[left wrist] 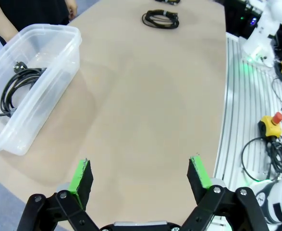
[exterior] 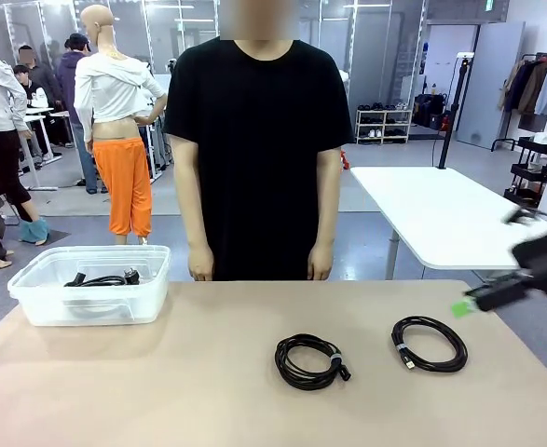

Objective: Organize and store the cables.
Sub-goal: Place the USB Extension Cable into the Organizing box.

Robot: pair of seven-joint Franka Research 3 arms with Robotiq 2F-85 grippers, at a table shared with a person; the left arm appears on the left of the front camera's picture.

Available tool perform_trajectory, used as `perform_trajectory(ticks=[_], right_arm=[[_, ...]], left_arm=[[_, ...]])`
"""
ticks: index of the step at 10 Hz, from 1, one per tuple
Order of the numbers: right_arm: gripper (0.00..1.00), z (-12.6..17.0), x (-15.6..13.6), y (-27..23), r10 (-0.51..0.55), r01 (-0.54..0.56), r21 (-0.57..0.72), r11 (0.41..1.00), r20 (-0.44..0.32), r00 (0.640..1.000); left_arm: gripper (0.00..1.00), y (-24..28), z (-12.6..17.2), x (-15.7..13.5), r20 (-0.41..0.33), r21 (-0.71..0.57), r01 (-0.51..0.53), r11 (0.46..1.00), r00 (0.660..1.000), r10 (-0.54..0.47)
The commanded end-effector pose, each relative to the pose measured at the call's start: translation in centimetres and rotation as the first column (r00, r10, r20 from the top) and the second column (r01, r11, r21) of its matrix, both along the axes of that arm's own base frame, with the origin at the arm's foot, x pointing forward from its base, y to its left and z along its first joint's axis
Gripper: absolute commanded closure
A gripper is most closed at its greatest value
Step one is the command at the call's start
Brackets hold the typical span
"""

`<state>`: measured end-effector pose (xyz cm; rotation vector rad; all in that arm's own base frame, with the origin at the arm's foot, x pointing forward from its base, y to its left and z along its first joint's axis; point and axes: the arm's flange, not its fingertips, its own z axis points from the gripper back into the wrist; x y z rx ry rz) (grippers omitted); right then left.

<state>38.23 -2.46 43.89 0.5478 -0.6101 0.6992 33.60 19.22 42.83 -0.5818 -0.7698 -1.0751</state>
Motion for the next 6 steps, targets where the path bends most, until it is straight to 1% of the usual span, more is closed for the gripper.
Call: perform_trajectory(ticks=[1, 3, 4, 6], right_arm=[[0.00, 0.6, 2.6, 5.8, -0.038, 0.019, -0.109, 0.994, -0.168, 0.985], [0.00, -1.0, 4.8, 12.1, -0.100, 0.052, -0.192, 0.980, -0.248, 0.964], [0.00, -1.9, 5.6, 14.3, -0.121, 0.051, -0.242, 0.969, -0.289, 0.950], [0.00, -3.9, 7.1, 17.6, -0.182, 0.054, -0.327, 0.943, -0.373, 0.910]], left_arm=[[0.00, 0.2, 0.0, -0.1, 0.005, -0.002, 0.006, 1.000, 1.000, -0.006], [0.00, 0.2, 0.0, -0.1, 0.005, -0.002, 0.006, 1.000, 1.000, -0.006], [0.00, 0.2, 0.0, -0.1, 0.005, -0.002, 0.006, 1.000, 1.000, -0.006], [0.00, 0.2, 0.0, -0.1, 0.005, -0.002, 0.006, 1.000, 1.000, -0.006]])
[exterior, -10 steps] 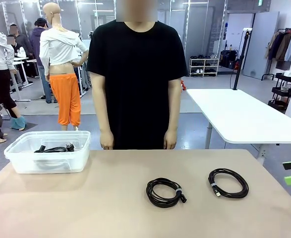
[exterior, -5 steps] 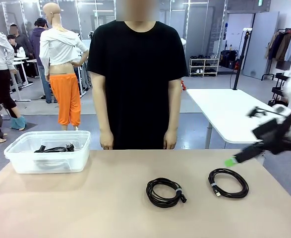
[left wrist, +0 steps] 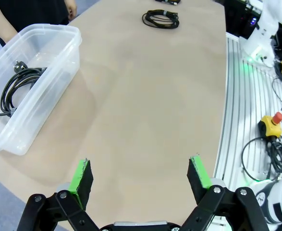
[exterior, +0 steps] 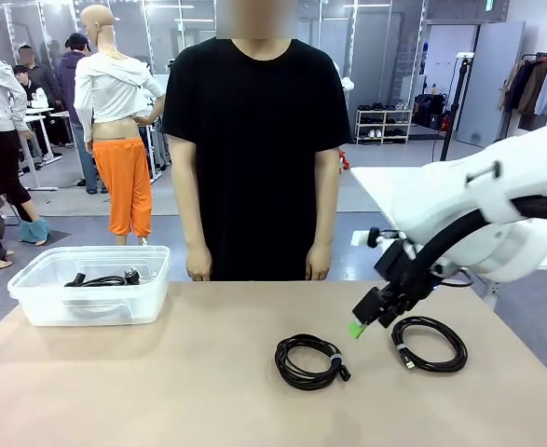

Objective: Organize and store the cables.
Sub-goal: Place the USB Extension Cable into the Organizing box.

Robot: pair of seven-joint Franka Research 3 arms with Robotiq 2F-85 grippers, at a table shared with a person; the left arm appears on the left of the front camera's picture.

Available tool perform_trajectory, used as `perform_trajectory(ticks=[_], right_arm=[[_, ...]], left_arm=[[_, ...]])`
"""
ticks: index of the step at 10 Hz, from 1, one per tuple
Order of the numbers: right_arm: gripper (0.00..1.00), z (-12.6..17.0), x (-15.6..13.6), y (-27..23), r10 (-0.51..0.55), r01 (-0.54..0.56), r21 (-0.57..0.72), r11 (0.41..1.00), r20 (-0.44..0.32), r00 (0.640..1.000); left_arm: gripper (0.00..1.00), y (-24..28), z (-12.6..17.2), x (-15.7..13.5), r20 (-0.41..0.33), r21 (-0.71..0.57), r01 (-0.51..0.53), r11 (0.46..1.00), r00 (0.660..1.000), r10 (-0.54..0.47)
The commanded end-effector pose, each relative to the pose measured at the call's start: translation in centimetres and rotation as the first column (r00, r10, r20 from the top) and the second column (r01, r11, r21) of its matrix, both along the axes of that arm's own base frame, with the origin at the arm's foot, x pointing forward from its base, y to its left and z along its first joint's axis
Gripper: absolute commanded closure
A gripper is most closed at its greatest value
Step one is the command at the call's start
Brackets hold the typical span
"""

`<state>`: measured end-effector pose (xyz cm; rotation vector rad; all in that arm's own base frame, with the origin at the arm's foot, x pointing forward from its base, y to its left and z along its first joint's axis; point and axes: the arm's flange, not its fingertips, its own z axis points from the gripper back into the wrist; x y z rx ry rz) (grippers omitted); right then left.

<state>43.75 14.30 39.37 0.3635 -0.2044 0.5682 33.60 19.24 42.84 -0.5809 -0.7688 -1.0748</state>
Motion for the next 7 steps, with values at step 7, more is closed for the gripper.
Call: perform_trajectory(ticks=[7], right_arm=[[0.00, -5.7, 4.4, 6.3, -0.261, 0.251, -0.324, 0.912, 0.014, 0.965]], left_arm=[[0.00, 0.2, 0.0, -0.1, 0.006, -0.003, 0.007, 1.000, 1.000, -0.007]])
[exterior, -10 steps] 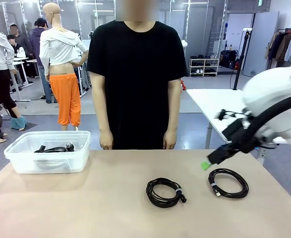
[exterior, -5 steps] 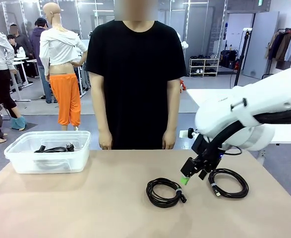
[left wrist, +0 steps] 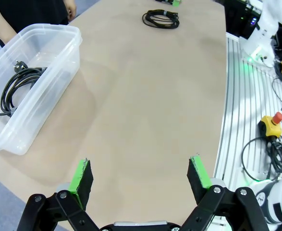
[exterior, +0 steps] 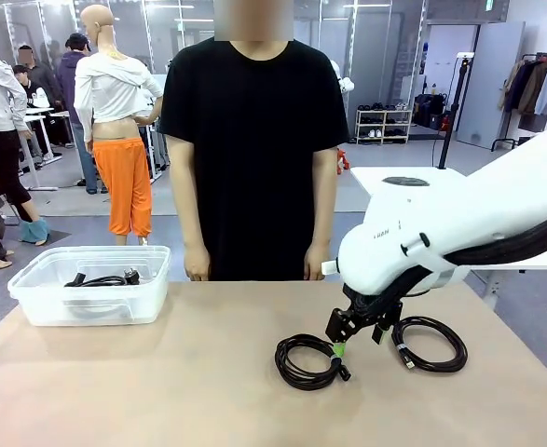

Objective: Organize and store the cables.
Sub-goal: Place the USB Extension Cable into the Organizing box.

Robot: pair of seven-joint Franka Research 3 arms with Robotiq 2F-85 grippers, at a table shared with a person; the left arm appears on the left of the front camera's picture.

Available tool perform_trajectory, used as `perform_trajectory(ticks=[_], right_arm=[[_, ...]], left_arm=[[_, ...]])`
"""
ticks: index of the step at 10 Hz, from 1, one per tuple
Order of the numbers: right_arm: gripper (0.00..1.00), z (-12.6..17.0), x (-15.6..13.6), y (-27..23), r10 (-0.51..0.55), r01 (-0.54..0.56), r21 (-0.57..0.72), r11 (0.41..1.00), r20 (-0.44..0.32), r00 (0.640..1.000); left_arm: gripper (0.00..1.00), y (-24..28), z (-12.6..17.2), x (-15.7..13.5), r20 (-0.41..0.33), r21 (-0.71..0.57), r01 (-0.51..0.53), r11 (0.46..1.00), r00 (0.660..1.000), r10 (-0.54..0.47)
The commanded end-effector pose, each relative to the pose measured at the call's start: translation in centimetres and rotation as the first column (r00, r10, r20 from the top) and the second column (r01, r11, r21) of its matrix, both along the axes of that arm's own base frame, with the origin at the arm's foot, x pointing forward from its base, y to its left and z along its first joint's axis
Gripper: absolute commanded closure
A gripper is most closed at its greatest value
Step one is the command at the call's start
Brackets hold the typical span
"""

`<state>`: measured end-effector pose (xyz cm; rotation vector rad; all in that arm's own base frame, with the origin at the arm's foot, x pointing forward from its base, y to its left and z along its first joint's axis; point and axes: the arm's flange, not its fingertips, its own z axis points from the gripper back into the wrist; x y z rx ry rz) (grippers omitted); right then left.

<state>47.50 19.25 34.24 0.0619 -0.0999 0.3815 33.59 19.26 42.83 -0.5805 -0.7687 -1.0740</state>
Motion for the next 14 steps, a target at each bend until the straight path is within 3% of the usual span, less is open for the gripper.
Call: perform_trajectory(ticks=[1, 10, 13, 14], right_arm=[[0.00, -1.2, 0.9, 2.1, -0.074, 0.075, -0.030, 0.997, 0.040, 0.996], [0.00, -3.2, 1.5, 4.5, -0.097, 0.099, -0.076, 0.992, 0.028, 0.995], [0.94, -3.6, 1.4, 4.4, -0.070, 0.070, -0.082, 0.994, 0.003, 0.998], [1.00, -3.9, 1.4, 4.4, -0.071, 0.070, -0.083, 0.994, -0.008, 0.997]], left_arm=[[0.00, 0.2, 0.0, -0.1, 0.006, -0.003, 0.008, 1.000, 1.000, -0.008], [0.00, 0.2, 0.0, -0.1, 0.006, -0.003, 0.008, 1.000, 1.000, -0.008], [0.00, 0.2, 0.0, -0.1, 0.006, -0.003, 0.008, 1.000, 1.000, -0.008], [0.00, 0.2, 0.0, -0.1, 0.006, -0.003, 0.008, 1.000, 1.000, -0.008]])
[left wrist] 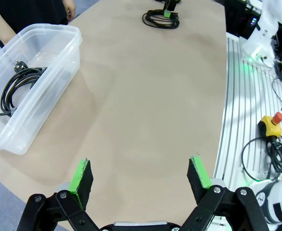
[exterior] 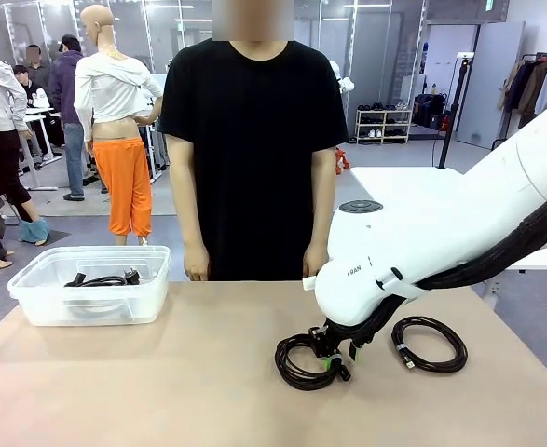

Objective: Organize and store the cables.
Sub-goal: Place the USB Extension Cable into the Organizing box.

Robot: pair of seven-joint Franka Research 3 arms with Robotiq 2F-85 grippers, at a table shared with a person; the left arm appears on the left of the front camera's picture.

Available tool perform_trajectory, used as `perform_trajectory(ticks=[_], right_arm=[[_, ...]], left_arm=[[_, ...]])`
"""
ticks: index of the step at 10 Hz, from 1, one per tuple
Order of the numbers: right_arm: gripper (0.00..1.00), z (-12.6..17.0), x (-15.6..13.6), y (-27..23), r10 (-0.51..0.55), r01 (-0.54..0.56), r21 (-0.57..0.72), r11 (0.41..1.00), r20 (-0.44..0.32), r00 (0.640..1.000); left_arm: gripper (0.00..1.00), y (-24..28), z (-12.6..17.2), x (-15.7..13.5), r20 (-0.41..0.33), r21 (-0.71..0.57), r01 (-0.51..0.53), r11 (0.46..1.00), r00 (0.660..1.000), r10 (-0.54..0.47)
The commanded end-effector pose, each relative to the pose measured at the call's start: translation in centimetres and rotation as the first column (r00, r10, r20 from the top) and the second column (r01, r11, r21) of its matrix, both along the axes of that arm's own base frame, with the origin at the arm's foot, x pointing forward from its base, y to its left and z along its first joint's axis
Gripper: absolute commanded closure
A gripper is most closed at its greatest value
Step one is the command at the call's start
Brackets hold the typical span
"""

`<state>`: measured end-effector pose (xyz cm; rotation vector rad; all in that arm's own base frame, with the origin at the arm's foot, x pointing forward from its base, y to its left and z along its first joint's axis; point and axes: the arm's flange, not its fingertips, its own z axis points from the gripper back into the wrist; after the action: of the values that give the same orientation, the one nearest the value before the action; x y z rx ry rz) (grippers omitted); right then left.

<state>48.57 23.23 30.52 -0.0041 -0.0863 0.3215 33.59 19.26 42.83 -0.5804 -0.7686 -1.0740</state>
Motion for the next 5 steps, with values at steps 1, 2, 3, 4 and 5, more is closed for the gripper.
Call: perform_trajectory(ticks=[1, 2, 3, 4, 5], right_arm=[[1.00, -0.18, 0.30, 0.30, -0.009, 0.008, -0.024, 1.000, -0.011, 1.000], [1.00, -0.03, 0.34, 0.24, -0.010, 0.010, -0.025, 1.000, -0.006, 1.000], [0.97, 0.05, 0.40, 0.22, -0.008, 0.008, -0.022, 1.000, -0.007, 1.000], [1.00, 0.08, 0.47, 0.16, -0.007, 0.007, -0.023, 1.000, -0.008, 1.000], [1.00, 0.07, 0.51, 0.02, -0.008, 0.008, -0.024, 1.000, -0.009, 1.000]], left_arm=[[0.00, 0.15, 0.05, -0.06, 0.006, -0.003, 0.008, 1.000, 1.000, -0.008], [0.00, 0.15, 0.05, -0.06, 0.006, -0.003, 0.008, 1.000, 1.000, -0.008], [0.00, 0.15, 0.05, -0.06, 0.006, -0.003, 0.008, 1.000, 1.000, -0.008], [0.00, 0.15, 0.05, -0.06, 0.006, -0.003, 0.008, 1.000, 1.000, -0.008], [0.00, 0.15, 0.05, -0.06, 0.006, -0.003, 0.008, 1.000, 1.000, -0.008]])
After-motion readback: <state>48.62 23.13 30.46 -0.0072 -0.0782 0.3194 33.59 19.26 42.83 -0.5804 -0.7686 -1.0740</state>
